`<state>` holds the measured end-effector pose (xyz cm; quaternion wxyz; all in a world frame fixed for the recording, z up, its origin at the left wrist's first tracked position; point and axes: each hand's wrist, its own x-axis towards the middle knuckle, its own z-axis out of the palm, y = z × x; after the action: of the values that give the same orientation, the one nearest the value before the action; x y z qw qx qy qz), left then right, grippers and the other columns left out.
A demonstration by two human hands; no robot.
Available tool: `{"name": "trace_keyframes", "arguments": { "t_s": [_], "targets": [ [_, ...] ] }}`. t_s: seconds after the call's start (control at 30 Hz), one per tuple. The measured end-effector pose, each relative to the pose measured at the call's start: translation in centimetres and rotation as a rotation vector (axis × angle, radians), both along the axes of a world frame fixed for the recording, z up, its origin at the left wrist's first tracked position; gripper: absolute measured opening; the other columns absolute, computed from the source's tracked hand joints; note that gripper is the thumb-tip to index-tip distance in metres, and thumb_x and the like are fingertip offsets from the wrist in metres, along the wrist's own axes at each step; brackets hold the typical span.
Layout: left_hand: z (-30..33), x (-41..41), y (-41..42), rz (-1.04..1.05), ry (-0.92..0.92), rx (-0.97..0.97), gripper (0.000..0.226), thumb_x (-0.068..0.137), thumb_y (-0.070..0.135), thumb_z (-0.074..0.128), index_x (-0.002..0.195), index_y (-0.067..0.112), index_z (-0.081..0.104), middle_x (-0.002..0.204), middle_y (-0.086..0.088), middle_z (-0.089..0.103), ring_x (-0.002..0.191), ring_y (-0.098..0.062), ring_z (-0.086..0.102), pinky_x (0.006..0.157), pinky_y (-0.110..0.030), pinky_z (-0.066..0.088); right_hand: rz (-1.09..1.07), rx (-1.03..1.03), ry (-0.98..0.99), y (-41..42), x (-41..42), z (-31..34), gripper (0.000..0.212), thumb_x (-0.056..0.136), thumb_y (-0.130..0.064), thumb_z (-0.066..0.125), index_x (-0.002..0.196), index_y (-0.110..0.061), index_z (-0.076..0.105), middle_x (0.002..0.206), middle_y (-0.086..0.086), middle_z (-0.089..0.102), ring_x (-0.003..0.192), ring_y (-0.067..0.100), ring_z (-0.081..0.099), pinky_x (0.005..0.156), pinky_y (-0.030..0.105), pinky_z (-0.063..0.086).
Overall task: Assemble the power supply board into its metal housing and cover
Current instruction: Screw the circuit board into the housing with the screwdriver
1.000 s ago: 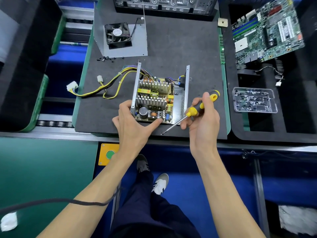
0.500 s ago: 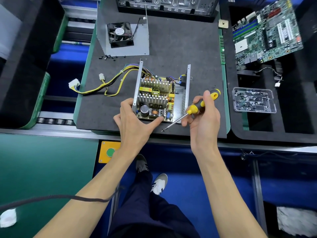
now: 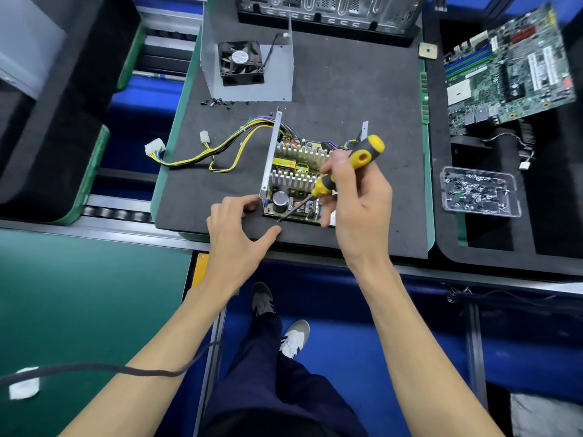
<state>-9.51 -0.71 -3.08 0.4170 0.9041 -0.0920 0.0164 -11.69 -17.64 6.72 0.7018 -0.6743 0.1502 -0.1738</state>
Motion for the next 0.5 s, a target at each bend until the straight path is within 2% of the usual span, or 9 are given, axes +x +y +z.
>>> {"name": "trace_keyframes", "arguments": {
  "t_s": [0.07,0.1,0.17,0.27,0.5],
  "targets": [
    [0.0,0.0,0.2,-0.009,0.003,-0.003,0.050,0.078,0.028,0.084,0.119,0.024,0.058,0.108,0.012,0.051,0.099,-0.006,0.039,0.089,-0.026,0.030,0.040,-0.124,-0.008,0.7,0.5,-0.4,0.041,0.099,-0.041,0.055,0.090,-0.001,0.058,0.074,0.010,0.058,0.052,0.031,0.054,0.044,0.039,0.049],
    [0.1,0.1,0.3,-0.012,0.005,-0.011,0.047,0.078,0.027,0.084,0.118,0.024,0.059,0.108,0.012,0.051,0.099,-0.006,0.039,0.089,-0.027,0.032,0.053,-0.186,-0.016,1.0,0.8,-0.6,0.038,0.099,-0.041,0.056,0.090,-0.004,0.058,0.078,0.015,0.058,0.054,0.035,0.054,0.049,0.046,0.052],
    [0.3,0.2,0.3,-0.018,0.009,-0.022,0.044,0.078,0.026,0.084,0.116,0.024,0.061,0.107,0.011,0.052,0.099,-0.007,0.040,0.090,-0.029,0.033,0.082,-0.289,-0.045,1.5,1.3,-1.0,0.025,0.100,-0.039,0.056,0.087,-0.018,0.056,0.080,0.011,0.057,0.059,0.037,0.056,0.056,0.053,0.051],
    [0.5,0.2,0.5,-0.034,0.023,-0.025,0.043,0.079,0.025,0.084,0.116,0.023,0.063,0.108,0.008,0.054,0.100,-0.010,0.043,0.092,-0.029,0.033,0.123,-0.410,-0.065,1.9,1.9,-1.7,0.020,0.102,-0.040,0.055,0.089,-0.024,0.055,0.079,0.001,0.052,0.063,0.036,0.057,0.056,0.054,0.050],
    [0.6,0.2,0.8,-0.062,0.033,-0.019,0.042,0.079,0.027,0.083,0.115,0.026,0.063,0.110,0.009,0.055,0.105,-0.013,0.045,0.094,-0.030,0.033,0.149,-0.482,-0.067,1.9,2.5,-3.0,0.028,0.103,-0.038,0.055,0.093,-0.012,0.057,0.083,0.006,0.053,0.063,0.034,0.057,0.055,0.055,0.050]
  ]
}}
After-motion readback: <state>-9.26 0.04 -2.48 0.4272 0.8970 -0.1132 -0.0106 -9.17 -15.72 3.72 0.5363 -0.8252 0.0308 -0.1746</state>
